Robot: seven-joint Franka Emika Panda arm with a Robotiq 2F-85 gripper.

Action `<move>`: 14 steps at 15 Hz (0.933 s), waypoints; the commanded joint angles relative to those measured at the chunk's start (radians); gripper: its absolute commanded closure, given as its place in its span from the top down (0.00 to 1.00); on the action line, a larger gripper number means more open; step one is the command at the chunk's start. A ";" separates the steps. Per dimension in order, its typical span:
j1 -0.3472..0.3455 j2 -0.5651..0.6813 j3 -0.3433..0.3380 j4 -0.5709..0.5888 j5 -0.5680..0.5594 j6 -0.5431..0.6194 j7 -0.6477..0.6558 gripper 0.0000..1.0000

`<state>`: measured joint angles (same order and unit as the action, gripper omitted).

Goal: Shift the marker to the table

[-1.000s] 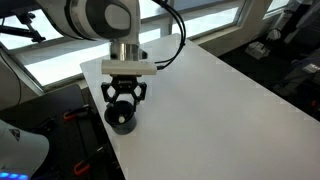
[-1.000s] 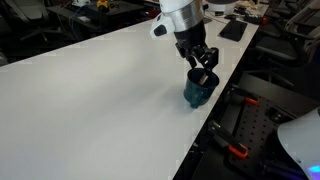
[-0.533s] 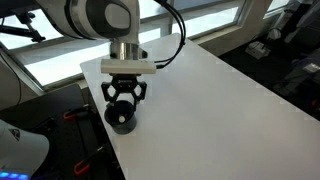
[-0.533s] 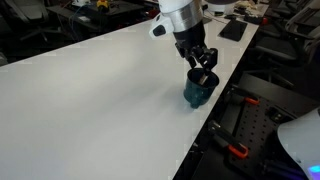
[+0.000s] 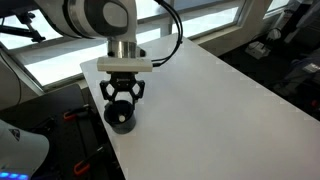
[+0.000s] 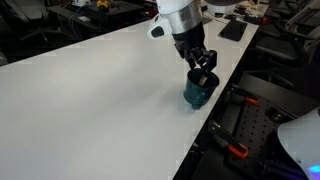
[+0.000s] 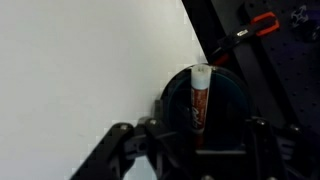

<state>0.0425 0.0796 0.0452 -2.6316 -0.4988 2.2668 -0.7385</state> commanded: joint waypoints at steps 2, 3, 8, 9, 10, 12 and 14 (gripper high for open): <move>0.013 -0.051 0.012 -0.031 -0.011 -0.025 0.043 0.63; 0.015 -0.060 0.012 -0.036 -0.013 -0.026 0.048 0.61; 0.021 -0.102 0.013 -0.061 -0.013 -0.036 0.086 0.64; 0.022 -0.104 0.013 -0.064 -0.012 -0.039 0.088 0.63; 0.022 -0.105 0.013 -0.066 -0.010 -0.042 0.093 0.63; 0.020 -0.092 0.010 -0.063 -0.006 -0.039 0.084 0.59; 0.017 -0.078 0.006 -0.062 -0.003 -0.033 0.074 0.56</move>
<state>0.0597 0.0135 0.0456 -2.6819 -0.4987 2.2498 -0.6789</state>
